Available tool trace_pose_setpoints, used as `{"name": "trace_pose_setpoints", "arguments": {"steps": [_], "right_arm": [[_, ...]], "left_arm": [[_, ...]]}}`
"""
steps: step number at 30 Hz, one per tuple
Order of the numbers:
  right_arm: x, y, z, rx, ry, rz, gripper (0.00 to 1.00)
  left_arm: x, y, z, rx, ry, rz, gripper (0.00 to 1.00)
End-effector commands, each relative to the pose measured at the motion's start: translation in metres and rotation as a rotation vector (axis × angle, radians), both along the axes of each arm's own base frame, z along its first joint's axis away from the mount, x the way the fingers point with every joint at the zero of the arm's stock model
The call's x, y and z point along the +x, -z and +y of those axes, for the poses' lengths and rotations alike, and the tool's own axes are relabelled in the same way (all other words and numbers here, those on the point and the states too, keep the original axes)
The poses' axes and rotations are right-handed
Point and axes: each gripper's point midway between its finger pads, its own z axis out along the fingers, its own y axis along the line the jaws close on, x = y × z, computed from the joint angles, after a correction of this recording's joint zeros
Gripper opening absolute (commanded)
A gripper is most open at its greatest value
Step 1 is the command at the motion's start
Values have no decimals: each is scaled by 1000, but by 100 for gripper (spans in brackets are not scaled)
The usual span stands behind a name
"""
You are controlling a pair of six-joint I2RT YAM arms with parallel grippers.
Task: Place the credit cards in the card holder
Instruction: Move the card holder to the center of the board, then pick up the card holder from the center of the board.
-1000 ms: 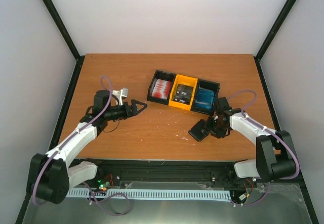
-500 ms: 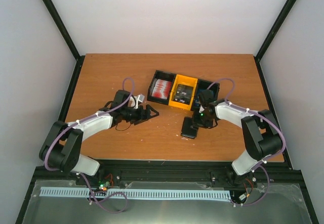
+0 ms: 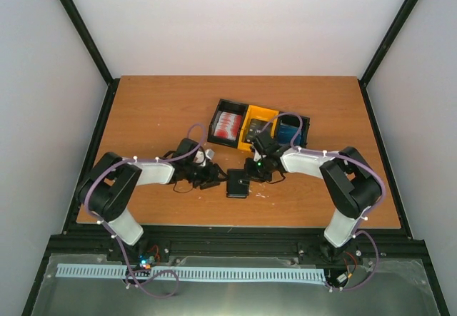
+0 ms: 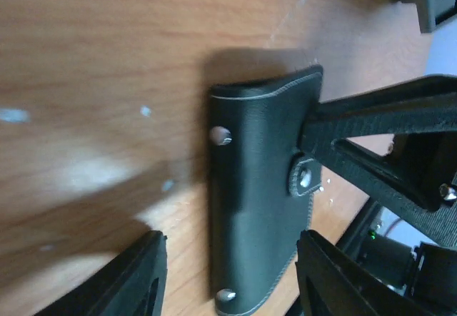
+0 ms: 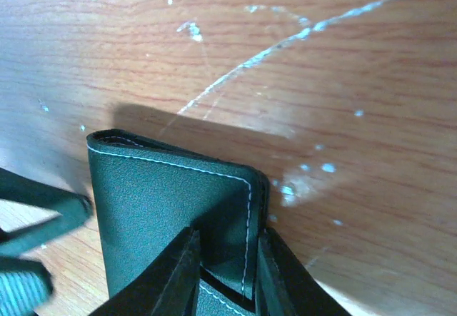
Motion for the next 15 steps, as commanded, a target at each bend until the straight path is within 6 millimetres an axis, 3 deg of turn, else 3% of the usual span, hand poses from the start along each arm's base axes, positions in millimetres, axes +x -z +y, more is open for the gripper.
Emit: {"name": "trace_pose_setpoints", "arguments": {"steps": [1,7,15], "right_arm": [[-11,17,8,-2,28,64,23],[-19,21,13,38,41,89,22],[-32,14,29,142,14,101,22]], "left_arm": [[4,12,-11,42,-24,42,48],[-8,14,-14,-25,-29,79,42],[-4,-22,-24,-157,-10,-25,36]]}}
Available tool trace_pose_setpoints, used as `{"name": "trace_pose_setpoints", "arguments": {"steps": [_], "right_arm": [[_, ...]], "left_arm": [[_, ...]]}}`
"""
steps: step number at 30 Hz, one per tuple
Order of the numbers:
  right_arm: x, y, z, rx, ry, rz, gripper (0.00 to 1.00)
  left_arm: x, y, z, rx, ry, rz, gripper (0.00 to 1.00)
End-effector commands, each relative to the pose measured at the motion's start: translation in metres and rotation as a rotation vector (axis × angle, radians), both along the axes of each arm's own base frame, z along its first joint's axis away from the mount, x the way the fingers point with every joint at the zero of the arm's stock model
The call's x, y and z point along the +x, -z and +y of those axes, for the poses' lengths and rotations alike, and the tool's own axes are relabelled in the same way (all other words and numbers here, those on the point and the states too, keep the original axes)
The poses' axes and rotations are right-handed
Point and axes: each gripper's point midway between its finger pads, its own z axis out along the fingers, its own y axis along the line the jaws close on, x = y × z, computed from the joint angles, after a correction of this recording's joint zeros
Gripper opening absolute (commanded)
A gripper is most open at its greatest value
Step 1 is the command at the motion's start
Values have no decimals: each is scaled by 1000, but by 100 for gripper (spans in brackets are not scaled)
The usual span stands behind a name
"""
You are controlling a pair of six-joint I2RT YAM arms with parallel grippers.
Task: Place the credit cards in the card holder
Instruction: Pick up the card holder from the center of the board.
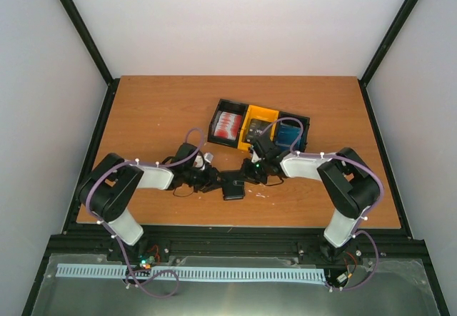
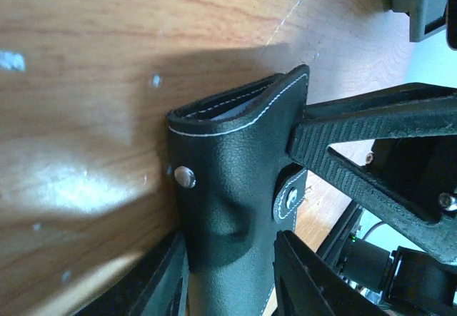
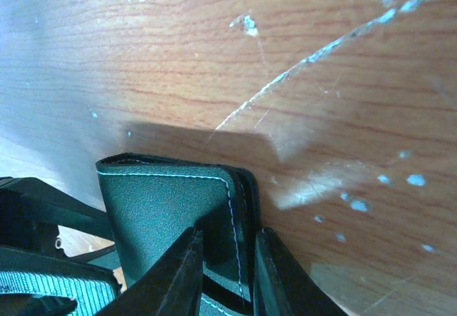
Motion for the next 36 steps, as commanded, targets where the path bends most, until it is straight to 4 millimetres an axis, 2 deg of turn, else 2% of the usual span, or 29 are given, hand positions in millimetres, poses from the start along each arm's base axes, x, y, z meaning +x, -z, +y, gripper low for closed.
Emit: {"name": "trace_pose_setpoints", "arguments": {"steps": [1,6,10,19,25,30,32,36], "right_arm": [[-29,14,7,29,-38,85,22],[-31,10,10,66,-32,89,23],[-32,8,13,94,-21,95,23],[-31,-4,22,171,-38,67,29],[-32,-4,24,178,-40,74,30],[-36,1,23,160,-42,90,31],[-38,0,24,161,-50,88,31],[-31,-4,14,73,-51,36,31]], "left_arm": [[8,-36,-16,-116,22,-97,36],[9,-44,-17,-134,17,-105,43],[7,-46,-16,-142,9,-103,44],[2,-27,-11,-73,13,-39,46],[-8,-1,-2,64,-41,209,42],[-5,-3,-3,50,-110,266,42],[2,-8,-4,49,-111,226,39],[18,-11,0,121,-102,124,16]]}}
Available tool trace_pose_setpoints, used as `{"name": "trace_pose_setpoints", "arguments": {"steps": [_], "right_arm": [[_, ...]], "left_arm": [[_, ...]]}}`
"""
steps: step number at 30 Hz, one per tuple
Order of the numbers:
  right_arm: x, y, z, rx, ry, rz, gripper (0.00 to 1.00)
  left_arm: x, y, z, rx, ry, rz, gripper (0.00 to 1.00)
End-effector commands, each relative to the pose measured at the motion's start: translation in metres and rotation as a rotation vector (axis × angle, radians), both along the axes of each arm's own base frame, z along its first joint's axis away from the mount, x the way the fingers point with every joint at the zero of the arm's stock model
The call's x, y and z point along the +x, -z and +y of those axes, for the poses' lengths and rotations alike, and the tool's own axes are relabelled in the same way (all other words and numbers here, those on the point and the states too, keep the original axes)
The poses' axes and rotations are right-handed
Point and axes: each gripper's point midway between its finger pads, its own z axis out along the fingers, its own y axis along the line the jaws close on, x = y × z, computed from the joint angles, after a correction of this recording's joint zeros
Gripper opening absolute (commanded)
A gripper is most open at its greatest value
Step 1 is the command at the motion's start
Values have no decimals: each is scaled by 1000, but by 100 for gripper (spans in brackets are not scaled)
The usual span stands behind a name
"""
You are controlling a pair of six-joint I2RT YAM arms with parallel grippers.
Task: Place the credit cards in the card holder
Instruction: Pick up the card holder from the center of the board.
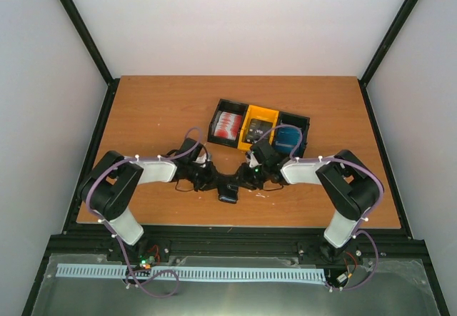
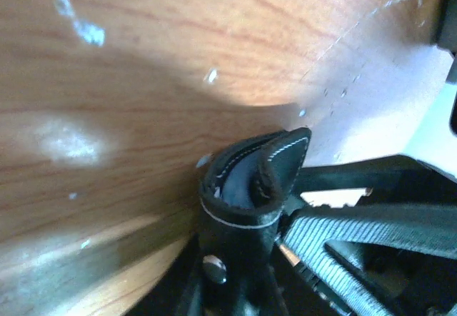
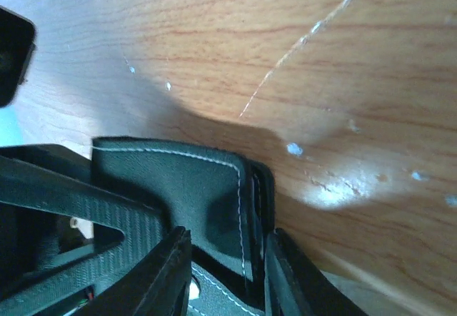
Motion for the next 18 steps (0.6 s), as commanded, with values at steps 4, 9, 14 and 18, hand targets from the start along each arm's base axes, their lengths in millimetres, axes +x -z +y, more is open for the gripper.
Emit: {"name": "trace_pose_setpoints", "arguments": {"steps": [4,9,14,18], "right_arm": [[4,-14,-28,-238,-22,-105,35],[3,-42,-22,-298,-60,-207,44],[-4,-54,2,-273,-122,-249,47],[-2,-47,10,-311,-146,-256,47]], "left_arm": [[24,-22,3,92,22,-161,3],[26,-39,3,78,47,-237,0],[31,-63,-7,-1,90,-355,1],[28,-67,-9,-24,108,-367,1]]}}
